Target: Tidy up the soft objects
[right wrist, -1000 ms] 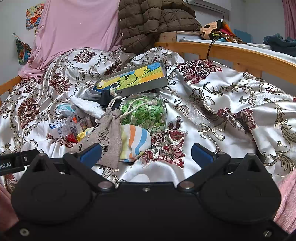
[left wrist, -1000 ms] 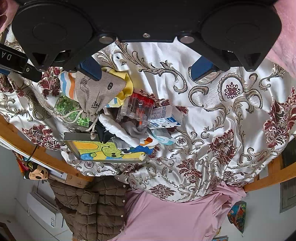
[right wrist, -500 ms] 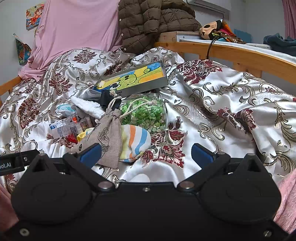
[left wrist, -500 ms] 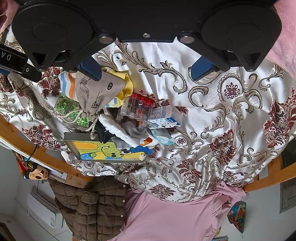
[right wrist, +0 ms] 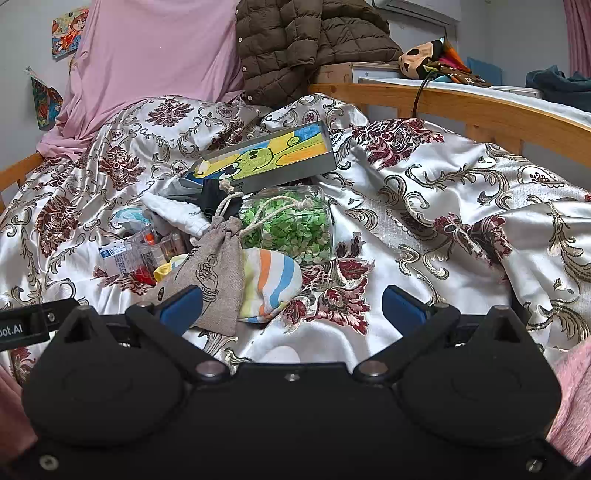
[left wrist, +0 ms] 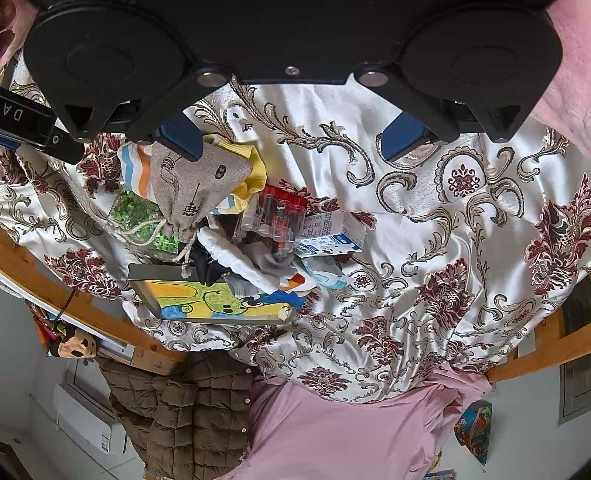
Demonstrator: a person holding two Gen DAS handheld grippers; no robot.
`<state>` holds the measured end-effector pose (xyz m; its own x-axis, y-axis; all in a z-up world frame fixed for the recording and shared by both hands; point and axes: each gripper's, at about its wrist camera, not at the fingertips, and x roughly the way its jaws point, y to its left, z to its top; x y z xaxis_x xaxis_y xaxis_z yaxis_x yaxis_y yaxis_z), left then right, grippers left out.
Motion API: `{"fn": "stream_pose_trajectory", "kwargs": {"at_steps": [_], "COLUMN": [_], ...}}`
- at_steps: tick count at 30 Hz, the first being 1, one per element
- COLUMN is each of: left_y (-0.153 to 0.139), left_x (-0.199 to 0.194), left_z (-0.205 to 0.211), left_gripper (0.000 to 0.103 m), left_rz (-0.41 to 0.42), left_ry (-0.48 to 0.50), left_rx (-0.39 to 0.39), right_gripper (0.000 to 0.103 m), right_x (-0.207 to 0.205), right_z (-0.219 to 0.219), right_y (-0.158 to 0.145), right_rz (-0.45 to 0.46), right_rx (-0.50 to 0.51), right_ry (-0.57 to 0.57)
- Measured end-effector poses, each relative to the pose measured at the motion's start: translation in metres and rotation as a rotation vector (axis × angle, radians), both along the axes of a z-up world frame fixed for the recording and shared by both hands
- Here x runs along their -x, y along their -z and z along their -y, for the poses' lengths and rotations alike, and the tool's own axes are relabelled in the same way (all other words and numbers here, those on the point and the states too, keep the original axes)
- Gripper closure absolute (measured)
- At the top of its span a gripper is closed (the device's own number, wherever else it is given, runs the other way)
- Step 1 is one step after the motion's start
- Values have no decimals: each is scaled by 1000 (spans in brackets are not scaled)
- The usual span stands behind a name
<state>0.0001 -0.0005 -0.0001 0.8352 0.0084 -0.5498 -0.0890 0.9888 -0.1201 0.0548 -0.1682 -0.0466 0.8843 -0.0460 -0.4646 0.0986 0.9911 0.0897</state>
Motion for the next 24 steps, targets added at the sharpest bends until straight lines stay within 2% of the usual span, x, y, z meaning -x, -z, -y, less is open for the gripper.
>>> {"fn": "stream_pose_trajectory", "kwargs": {"at_steps": [11, 17, 20, 24], "left_y": [0, 1, -2, -7], "left_x": [0, -4, -13, -25], "left_z": [0, -2, 0, 4], "left_gripper": [1, 1, 1, 1], "left_rz": [1, 11, 5, 6], "left_ry": [-1, 14, 45, 97], "left_rx": [2, 29, 28, -6], "right_gripper": [1, 1, 1, 1], "right_x": [0, -5, -10, -23], "right_z": [0, -1, 1, 4], "right_y": [0, 0, -4, -12], "right_rz": [-3, -16, 2, 29], "right_rx": [-3, -8, 14, 96], "right_ry": [-2, -9, -23, -72]}}
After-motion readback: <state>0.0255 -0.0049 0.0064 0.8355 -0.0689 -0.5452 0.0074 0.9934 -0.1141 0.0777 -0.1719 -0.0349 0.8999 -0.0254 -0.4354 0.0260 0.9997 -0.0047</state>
